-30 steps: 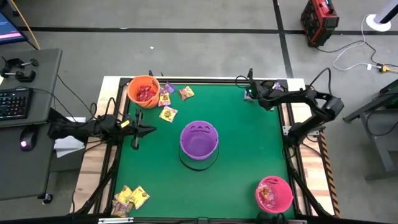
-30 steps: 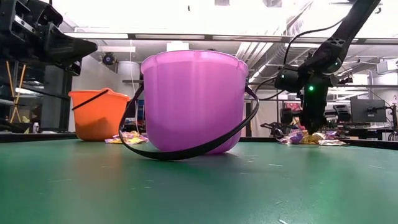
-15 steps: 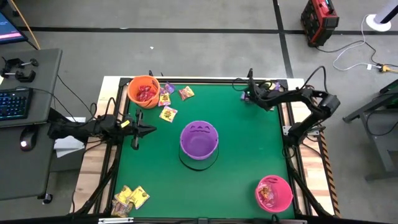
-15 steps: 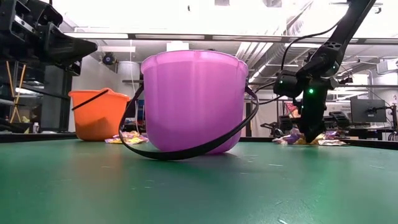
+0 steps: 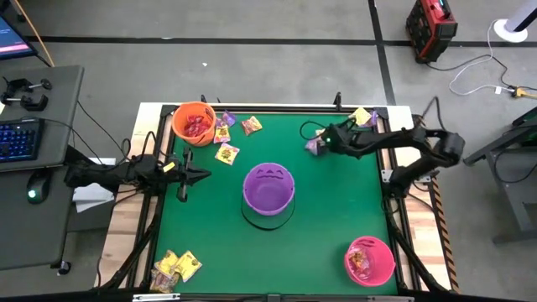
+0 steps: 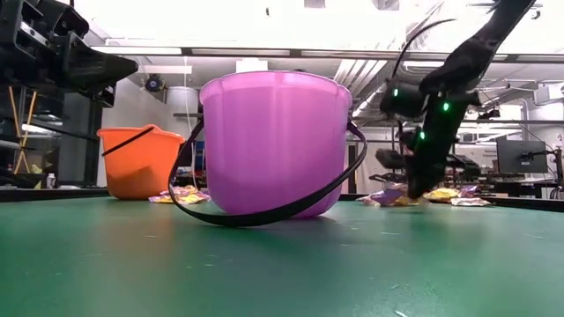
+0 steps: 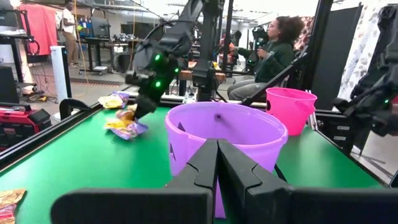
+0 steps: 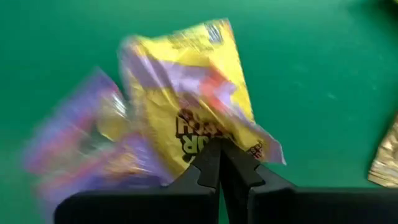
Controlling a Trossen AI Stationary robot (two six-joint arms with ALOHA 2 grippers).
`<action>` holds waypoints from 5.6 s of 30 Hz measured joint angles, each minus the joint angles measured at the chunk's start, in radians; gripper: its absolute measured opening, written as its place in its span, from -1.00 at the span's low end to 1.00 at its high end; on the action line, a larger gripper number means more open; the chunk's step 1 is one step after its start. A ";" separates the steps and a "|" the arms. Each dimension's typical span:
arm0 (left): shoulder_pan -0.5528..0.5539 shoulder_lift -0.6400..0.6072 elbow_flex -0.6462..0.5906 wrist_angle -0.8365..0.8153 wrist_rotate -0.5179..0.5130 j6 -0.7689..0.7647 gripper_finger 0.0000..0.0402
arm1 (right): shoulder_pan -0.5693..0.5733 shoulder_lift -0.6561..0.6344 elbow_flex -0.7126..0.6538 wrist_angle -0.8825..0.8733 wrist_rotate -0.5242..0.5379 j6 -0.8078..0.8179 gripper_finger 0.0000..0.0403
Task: Sort candy by brand, put in halloween buckets
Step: Put the yellow candy into the pink bucket
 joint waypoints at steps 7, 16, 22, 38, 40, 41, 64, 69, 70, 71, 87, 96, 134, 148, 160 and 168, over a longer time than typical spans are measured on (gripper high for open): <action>0.000 0.000 0.000 0.000 0.000 0.000 -1.00 | 0.017 -0.097 0.001 0.017 0.016 -0.058 -1.00; 0.000 0.000 0.000 0.000 0.000 0.000 -1.00 | -0.022 -0.097 0.002 0.023 -0.011 -0.226 -0.55; 0.000 0.000 0.000 0.000 0.000 0.000 -1.00 | -0.072 -0.097 0.002 0.023 -0.033 -0.309 0.01; 0.000 0.000 0.000 0.000 0.000 0.000 -1.00 | -0.203 -0.015 0.003 0.059 -0.222 -0.433 0.21; 0.000 0.000 0.000 0.000 0.000 0.000 -1.00 | -0.206 -0.009 0.004 0.061 -0.223 -0.427 0.08; 0.000 0.000 0.000 0.000 0.000 0.000 -1.00 | -0.206 -0.008 0.005 0.061 -0.223 -0.427 -0.03; 0.000 0.000 0.000 0.000 0.000 0.000 -1.00 | 0.018 -0.390 0.045 -0.154 -0.214 -0.362 -0.99; 0.000 0.000 0.000 0.000 0.000 0.000 -1.00 | 0.162 -0.498 0.045 -0.171 -0.443 -0.332 -0.99; 0.000 0.000 0.000 0.000 0.000 0.000 -1.00 | 0.204 -0.515 0.045 -0.171 -0.489 -0.314 -1.00; 0.000 0.000 0.000 0.000 0.000 0.000 -1.00 | 0.251 -0.529 0.045 -0.171 -0.529 -0.290 -1.00; 0.000 0.000 0.000 0.000 0.000 0.000 -1.00 | 1.037 -0.569 0.045 -0.082 -0.580 0.768 -1.00; 0.000 0.000 0.000 0.000 0.000 0.000 -1.00 | 1.249 -0.511 0.067 -0.010 -0.472 1.124 -1.00; 0.000 0.000 0.000 0.000 0.000 0.000 -1.00 | 1.413 0.061 0.873 -1.225 -0.562 1.148 -0.57; 0.000 0.000 0.000 0.000 0.000 0.000 -1.00 | 1.209 0.048 0.876 -1.321 -0.049 0.867 -0.20; 0.000 0.000 0.000 0.000 0.000 0.000 -1.00 | 0.374 0.032 0.464 -1.096 0.276 0.437 -0.21; 0.000 0.000 0.000 0.000 0.000 0.000 -1.00 | 0.012 0.022 0.286 -0.403 0.111 0.085 -0.21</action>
